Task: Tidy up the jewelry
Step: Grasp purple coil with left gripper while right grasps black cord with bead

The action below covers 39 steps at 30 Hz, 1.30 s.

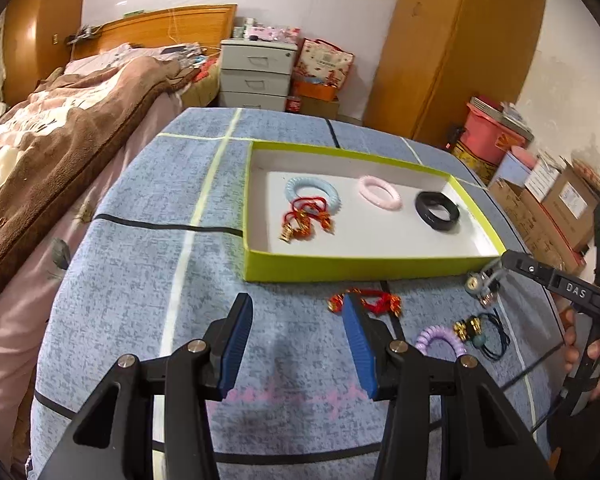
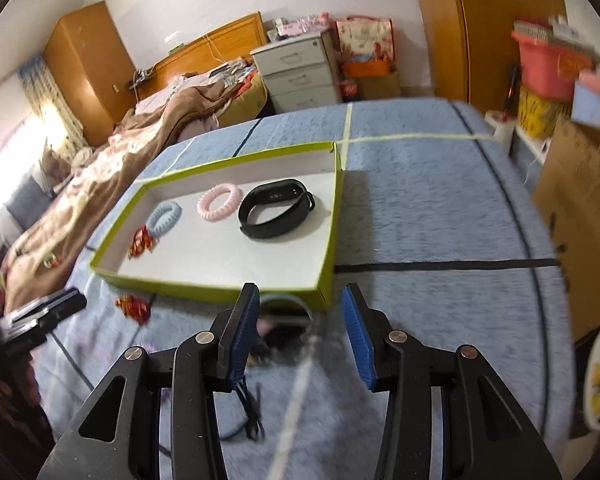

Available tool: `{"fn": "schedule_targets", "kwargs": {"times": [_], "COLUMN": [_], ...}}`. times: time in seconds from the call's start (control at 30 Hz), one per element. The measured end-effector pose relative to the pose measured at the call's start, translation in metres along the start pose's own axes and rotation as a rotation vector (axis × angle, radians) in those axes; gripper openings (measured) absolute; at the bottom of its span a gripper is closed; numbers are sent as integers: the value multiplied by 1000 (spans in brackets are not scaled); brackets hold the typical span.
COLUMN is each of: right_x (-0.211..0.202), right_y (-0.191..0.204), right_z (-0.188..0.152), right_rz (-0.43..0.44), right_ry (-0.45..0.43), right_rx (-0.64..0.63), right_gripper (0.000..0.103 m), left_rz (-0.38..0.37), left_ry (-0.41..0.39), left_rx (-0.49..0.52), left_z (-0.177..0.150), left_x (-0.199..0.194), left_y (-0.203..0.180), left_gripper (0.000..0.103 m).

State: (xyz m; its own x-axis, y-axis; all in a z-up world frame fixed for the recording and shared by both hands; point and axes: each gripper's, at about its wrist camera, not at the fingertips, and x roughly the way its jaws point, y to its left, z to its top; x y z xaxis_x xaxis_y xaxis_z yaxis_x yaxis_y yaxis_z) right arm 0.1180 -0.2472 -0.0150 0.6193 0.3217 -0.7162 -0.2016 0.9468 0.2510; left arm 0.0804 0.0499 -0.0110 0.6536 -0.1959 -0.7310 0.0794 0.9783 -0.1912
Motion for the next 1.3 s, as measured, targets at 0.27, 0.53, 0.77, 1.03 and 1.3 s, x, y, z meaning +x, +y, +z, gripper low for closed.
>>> {"fn": "schedule_targets", "kwargs": {"times": [0.27,0.53,0.77,1.03,1.3], "right_x": [-6,11,16,13,-5], "right_y": [22,37,48,52,47], "right_z": [-28,-38,-41,-45,-46], "right_rz": [41,54,28,7,-4], "right_ry": [71,132,141,139,79], "right_rx": [-147,-215,-279,-315,-293], "right_gripper": [45,45,41,6,3], "left_rz": [-77,-93,-87,-100,-117], "left_ry": [38,56,68,102,117], "left_rx": [29,43,53,86,105], "left_z": [-11,-18,-19,-21,-24], "left_x": [4,5,7,15,19], "left_y": [-20,-31,-35,-49,-58], "left_gripper": [49,49,49,49,49]}}
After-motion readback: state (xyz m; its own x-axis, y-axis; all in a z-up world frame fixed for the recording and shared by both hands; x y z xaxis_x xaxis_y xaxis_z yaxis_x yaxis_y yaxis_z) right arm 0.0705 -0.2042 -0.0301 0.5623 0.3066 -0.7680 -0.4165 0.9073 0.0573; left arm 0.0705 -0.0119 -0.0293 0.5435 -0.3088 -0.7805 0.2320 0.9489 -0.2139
